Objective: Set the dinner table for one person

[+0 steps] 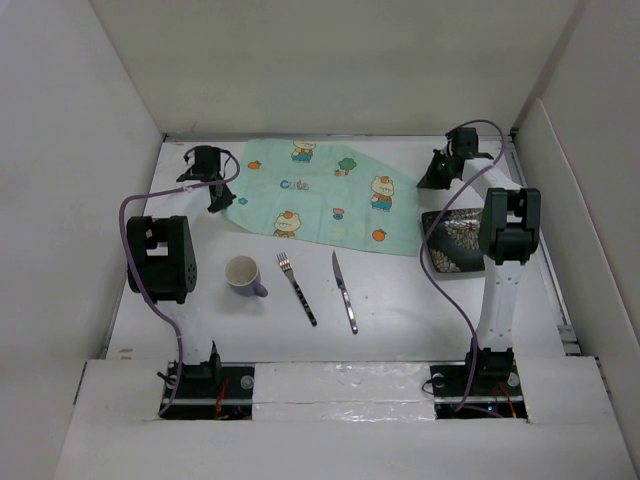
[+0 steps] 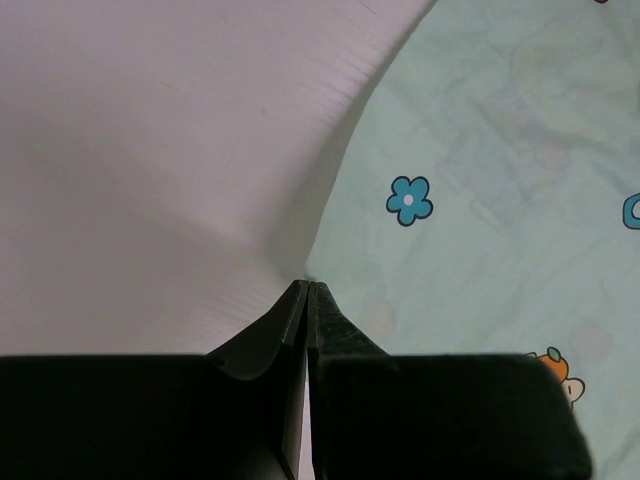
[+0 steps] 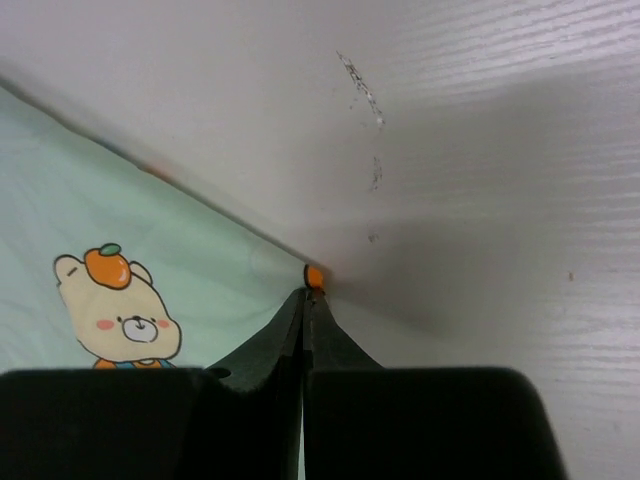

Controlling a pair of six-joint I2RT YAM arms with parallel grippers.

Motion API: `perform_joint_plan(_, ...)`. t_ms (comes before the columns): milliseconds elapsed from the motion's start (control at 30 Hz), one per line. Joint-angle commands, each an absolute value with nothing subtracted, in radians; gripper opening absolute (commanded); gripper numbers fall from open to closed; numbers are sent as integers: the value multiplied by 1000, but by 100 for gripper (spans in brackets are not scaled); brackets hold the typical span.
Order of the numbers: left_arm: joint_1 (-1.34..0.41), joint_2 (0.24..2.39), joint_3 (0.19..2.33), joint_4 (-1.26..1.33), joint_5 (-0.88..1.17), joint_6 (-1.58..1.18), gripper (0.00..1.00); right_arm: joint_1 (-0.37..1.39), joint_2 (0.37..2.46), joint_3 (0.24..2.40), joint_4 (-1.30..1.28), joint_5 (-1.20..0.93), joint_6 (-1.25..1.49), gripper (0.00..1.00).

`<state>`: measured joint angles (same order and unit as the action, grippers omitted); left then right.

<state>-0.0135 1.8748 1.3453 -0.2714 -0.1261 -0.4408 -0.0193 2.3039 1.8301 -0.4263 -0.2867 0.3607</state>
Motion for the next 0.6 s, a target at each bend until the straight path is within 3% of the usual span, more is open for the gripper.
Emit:
perform_joint_plan(0,-15,1816,1373,-239,-88,-433,0,-25,2332,1900,-427,-377,324,0)
perform_joint_plan(333,-15,1729,1332,-189,-100,-462,0,-25,2425,2132,-342,-406,380,0)
perform_joint_plan(433,-15,1710,1316,-175,-97,-469,0,-34,2386,2117,-273,-422,417,0)
perform_joint_plan(533,-15,1697,1307,-167,-87,-476,0,-25,2309,2037,-239,-405,419,19)
perform_joint_plan(567,-15,1692,1302,-163,-87,-480,0,-25,2233,1958,-232,-369,414,32)
